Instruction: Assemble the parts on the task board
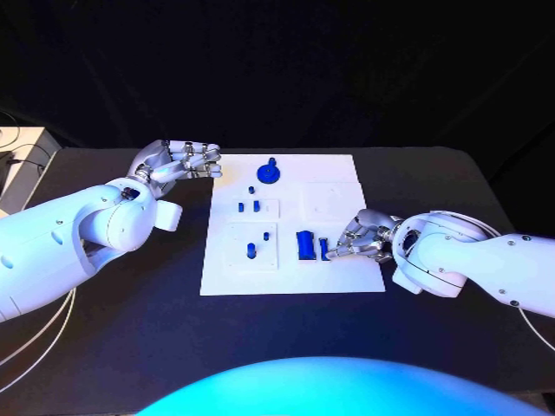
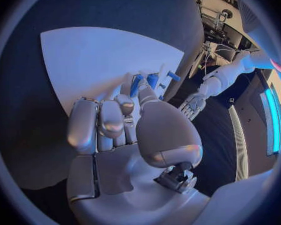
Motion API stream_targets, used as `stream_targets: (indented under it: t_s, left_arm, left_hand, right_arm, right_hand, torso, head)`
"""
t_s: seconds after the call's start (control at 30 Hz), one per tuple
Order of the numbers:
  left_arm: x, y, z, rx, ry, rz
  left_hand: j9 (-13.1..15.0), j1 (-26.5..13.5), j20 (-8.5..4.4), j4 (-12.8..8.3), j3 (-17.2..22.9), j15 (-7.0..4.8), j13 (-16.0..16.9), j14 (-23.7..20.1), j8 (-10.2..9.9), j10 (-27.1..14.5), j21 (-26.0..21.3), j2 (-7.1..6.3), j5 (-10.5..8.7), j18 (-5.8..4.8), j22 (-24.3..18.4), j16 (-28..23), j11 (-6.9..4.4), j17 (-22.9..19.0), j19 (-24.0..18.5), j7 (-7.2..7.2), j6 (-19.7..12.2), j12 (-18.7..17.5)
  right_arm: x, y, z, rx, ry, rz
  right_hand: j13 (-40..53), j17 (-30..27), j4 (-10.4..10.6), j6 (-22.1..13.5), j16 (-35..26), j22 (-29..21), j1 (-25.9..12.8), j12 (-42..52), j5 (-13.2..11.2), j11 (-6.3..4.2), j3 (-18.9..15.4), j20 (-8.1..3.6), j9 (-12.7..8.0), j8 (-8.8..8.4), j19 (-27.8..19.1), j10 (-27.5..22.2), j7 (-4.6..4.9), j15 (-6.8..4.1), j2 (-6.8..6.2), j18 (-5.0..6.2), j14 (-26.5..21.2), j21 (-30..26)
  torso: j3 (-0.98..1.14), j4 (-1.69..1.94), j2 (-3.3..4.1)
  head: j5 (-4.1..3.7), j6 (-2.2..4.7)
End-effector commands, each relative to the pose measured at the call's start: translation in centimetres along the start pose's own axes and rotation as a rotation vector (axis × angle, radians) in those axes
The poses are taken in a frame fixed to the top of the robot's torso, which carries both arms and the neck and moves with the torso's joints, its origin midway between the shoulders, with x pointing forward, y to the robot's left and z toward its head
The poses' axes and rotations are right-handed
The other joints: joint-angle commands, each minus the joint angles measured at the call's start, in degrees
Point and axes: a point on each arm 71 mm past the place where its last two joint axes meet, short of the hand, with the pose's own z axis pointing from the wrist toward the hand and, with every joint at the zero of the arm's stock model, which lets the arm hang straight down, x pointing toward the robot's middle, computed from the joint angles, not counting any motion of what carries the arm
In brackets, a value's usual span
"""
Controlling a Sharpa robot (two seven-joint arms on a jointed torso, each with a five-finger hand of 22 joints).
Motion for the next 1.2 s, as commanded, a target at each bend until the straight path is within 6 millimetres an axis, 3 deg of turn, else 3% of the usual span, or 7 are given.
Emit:
stream_targets:
  t_s: [0.03,0.53,0.7,0.83,1.2]
  left_arm:
    - [0.25,-0.06,0.06,0.007,0.016,-0.011]
    - [0.41,-0.08,0.06,0.007,0.021,-0.013]
    - [0.38,-0.09,0.02,0.006,0.021,-0.013]
    - [0.36,-0.10,0.00,0.006,0.018,-0.016]
    - [0.24,-0.09,-0.03,0.004,0.015,-0.018]
  left_hand:
    - [0.01,0.34,-0.03,0.21,-0.01,-0.09,-0.05,-0.36,0.06,-0.42,-0.29,-0.08,0.14,-0.28,-0.05,0.21,0.10,0.08,0.40,0.14,-0.19,-0.08]
    - [0.00,0.59,-0.09,0.30,0.12,-0.11,-0.05,-0.39,0.05,-0.41,-0.20,0.18,0.20,-0.31,-0.52,0.24,0.08,0.09,0.47,0.14,-0.14,-0.09]
    - [0.00,0.59,-0.09,0.30,0.12,-0.11,-0.05,-0.39,0.05,-0.41,-0.20,0.18,0.20,-0.31,-0.52,0.24,0.08,0.09,0.47,0.14,-0.14,-0.09]
    - [0.00,0.59,-0.10,0.30,0.18,-0.11,-0.05,-0.39,0.04,-0.40,-0.17,0.12,0.18,-0.32,-0.57,0.25,0.08,0.10,0.47,0.16,-0.16,-0.09]
    - [0.01,0.64,-0.12,0.25,0.28,-0.12,-0.06,-0.39,0.05,-0.40,-0.12,0.05,0.17,-0.33,-0.62,0.27,0.09,0.10,0.47,0.17,-0.14,-0.10]
  right_arm:
    - [0.34,0.22,-0.09,-0.031,0.022,-0.037]
    - [0.32,-0.21,0.45,0.009,-0.001,-0.039]
    - [0.35,-0.42,0.66,0.023,-0.002,-0.046]
    - [0.39,-0.59,0.81,0.034,0.007,-0.056]
    - [0.53,-0.51,0.74,0.023,0.014,-0.052]
  right_hand:
    - [0.07,0.13,-0.48,0.44,-0.06,7.72,0.88,0.33,-0.25,-0.25,-0.04,0.00,0.11,0.25,4.47,0.39,-0.17,0.11,-0.03,-0.31,0.06,0.35]
    - [0.23,0.13,-0.22,0.45,-0.10,7.76,0.75,0.59,1.01,-0.45,0.24,-0.19,0.43,0.83,4.48,0.68,-0.44,-0.06,1.13,-0.41,0.06,0.47]
    - [0.29,0.14,-0.35,0.40,-0.11,7.72,1.03,0.67,1.50,-0.50,0.44,-0.24,0.43,0.91,4.47,0.74,-0.51,-0.09,1.66,-0.43,0.07,0.40]
    - [0.27,0.19,-0.50,0.32,-0.08,7.73,1.25,0.59,1.53,-0.51,0.56,-0.26,0.41,0.93,4.47,0.67,-0.52,-0.09,2.02,-0.48,0.08,0.43]
    - [0.28,0.08,-1.22,0.27,-0.22,7.68,1.49,0.54,2.05,-0.47,0.24,-0.31,0.22,0.93,4.46,0.59,-0.45,-0.08,1.55,-0.53,0.04,0.31]
  torso:
    - [-0.08,0.01,0.02]
    - [-0.22,0.13,0.08]
    - [-0.12,0.08,0.05]
    - [-0.16,0.10,0.05]
    - [-0.07,0.07,0.02]
  head:
    - [-0.15,0.00]
    - [-0.30,0.00]
    - [-0.37,0.00]
    - [-0.43,0.00]
    - [-0.16,0.00]
